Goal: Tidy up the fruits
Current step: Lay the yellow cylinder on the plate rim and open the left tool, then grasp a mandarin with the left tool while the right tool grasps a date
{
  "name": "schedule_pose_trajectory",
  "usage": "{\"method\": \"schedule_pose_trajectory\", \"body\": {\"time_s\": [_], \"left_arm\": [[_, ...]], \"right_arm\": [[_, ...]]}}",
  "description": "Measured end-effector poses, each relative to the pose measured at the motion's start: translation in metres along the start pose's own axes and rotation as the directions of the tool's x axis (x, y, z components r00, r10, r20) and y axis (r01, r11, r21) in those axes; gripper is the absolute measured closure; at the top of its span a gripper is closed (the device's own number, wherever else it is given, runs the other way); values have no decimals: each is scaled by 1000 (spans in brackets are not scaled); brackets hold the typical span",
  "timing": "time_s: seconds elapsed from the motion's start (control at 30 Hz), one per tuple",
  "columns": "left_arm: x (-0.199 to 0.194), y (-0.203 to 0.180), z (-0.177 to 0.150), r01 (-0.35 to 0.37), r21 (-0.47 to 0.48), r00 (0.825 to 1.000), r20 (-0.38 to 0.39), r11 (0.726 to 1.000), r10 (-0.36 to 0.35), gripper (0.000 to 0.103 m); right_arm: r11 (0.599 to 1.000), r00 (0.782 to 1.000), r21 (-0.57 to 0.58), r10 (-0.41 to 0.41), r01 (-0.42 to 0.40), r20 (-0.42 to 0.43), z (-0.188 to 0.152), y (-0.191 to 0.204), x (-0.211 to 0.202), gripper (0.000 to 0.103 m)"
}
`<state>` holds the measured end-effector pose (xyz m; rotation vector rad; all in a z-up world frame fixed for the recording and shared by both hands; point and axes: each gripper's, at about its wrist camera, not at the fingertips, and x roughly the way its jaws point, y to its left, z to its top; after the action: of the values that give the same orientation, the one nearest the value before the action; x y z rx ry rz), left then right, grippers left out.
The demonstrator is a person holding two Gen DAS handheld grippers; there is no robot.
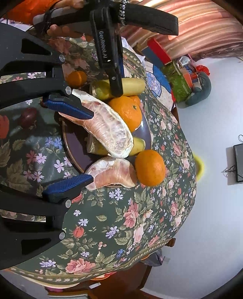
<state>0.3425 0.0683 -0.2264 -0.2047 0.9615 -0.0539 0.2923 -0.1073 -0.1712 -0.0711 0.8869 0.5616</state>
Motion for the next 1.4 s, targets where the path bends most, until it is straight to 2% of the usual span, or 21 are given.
{"method": "schedule_pose_trajectory", "body": {"time_s": [0.63,0.9,1.13,1.2,1.33,1.4], "left_arm": [[-68,-14,-32,-21,57,998,68,998,17,42],[-67,-16,-60,-20,71,999,35,997,18,42],[-55,-18,-78,-28,102,1000,7,994,27,42],[-53,-19,-81,-33,111,999,8,993,33,42],[-44,-19,-83,-20,114,1000,-8,993,21,44],[-39,-21,-82,-21,122,1000,-13,992,23,44]], "right_arm": [[998,998,-44,-53,54,19,-11,17,-42,42],[997,998,-51,-59,58,-23,-35,23,-38,39],[999,996,-38,-27,24,-84,-52,26,-21,39],[999,996,-39,-19,16,-91,-54,27,-18,42],[999,993,-44,3,-9,-121,-58,29,-9,66],[999,992,-46,0,-6,-124,-59,30,-7,71]]}}
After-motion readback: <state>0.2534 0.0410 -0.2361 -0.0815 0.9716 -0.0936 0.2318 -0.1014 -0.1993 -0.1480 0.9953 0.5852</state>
